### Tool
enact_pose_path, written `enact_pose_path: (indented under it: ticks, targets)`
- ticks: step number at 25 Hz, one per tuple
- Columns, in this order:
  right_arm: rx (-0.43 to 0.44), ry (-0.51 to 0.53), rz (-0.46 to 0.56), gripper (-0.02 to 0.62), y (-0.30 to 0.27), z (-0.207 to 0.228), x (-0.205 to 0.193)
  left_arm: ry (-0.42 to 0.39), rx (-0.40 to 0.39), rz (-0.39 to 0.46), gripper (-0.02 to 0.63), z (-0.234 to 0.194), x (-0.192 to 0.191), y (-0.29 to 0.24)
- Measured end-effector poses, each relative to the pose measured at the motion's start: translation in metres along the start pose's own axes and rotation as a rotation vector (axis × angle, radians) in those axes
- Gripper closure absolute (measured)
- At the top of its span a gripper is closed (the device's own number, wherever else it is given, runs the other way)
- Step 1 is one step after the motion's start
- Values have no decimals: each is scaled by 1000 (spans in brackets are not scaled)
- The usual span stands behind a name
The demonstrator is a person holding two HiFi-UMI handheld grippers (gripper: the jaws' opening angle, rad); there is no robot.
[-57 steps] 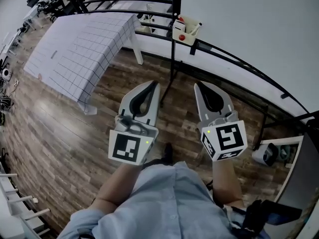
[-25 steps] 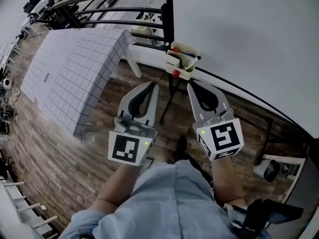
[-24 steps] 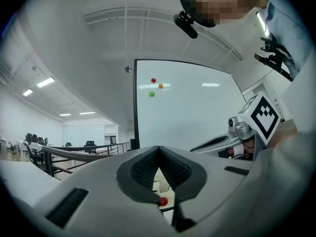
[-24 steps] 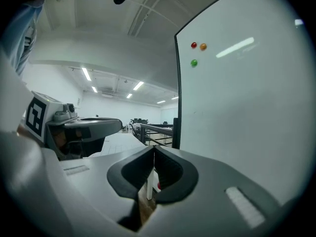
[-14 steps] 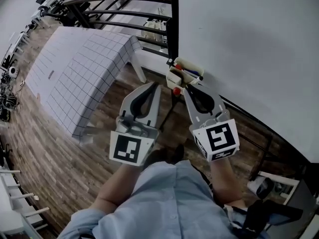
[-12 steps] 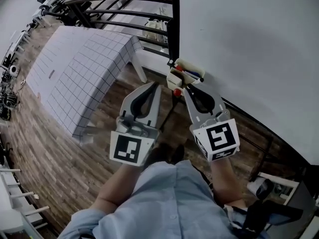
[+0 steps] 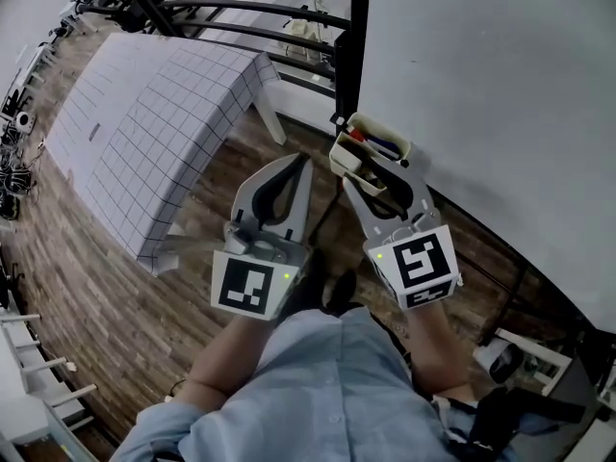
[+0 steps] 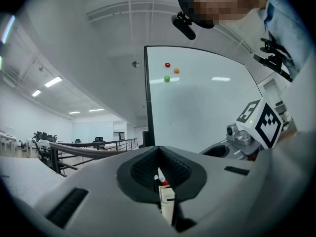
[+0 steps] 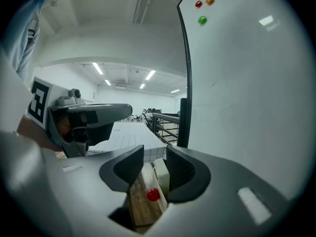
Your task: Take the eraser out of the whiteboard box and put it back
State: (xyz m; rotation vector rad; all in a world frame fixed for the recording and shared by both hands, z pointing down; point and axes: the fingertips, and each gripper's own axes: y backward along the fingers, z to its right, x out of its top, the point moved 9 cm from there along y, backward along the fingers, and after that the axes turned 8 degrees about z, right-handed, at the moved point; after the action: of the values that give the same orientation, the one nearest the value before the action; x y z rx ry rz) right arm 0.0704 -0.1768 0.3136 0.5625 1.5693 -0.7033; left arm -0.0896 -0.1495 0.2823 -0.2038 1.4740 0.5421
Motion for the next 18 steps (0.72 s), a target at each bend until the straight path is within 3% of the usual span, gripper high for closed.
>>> enact_pose_path:
  ticks: [18]
  targets:
    - [-92,128,-265,423,-60,-2,-41,84,-86,-52,607,-49,-44,-34]
